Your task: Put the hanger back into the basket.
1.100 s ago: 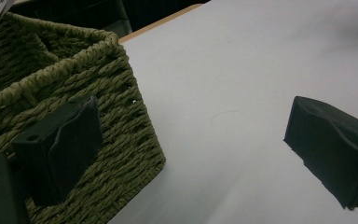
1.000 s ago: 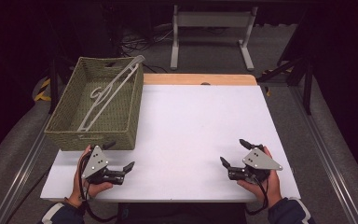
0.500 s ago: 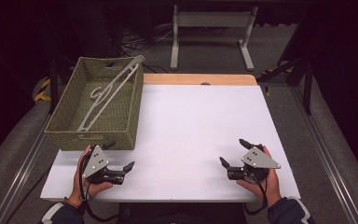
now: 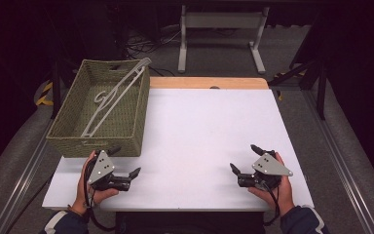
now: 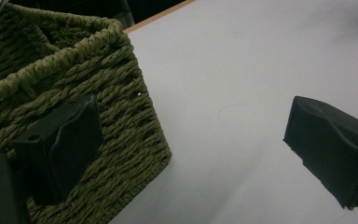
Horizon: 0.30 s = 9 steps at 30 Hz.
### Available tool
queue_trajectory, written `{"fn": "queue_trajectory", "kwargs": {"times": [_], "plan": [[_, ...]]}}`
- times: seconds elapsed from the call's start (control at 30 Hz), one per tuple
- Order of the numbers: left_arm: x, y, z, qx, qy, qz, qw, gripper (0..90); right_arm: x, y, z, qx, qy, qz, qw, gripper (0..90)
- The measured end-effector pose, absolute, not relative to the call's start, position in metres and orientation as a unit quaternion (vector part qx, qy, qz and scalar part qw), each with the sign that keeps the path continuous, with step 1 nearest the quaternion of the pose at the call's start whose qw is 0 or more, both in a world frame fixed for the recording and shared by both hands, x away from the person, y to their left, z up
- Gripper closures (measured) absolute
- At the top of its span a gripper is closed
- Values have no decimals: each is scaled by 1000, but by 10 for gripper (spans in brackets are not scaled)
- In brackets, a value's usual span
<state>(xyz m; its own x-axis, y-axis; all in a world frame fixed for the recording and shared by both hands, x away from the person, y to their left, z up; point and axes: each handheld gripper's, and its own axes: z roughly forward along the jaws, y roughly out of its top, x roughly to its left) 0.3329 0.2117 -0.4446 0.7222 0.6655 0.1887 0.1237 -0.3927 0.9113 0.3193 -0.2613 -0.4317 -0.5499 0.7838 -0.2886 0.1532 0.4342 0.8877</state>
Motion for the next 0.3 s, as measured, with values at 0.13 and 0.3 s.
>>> {"fn": "queue_trajectory", "kwargs": {"times": [0.13,0.3], "plan": [[334,212,-447,788,257,270,489,57,320,-262,-431,310,762,440,359,102],[334,216,-449,789,268,267,484,72,325,-261,-430,315,761,447,350,101]]}}
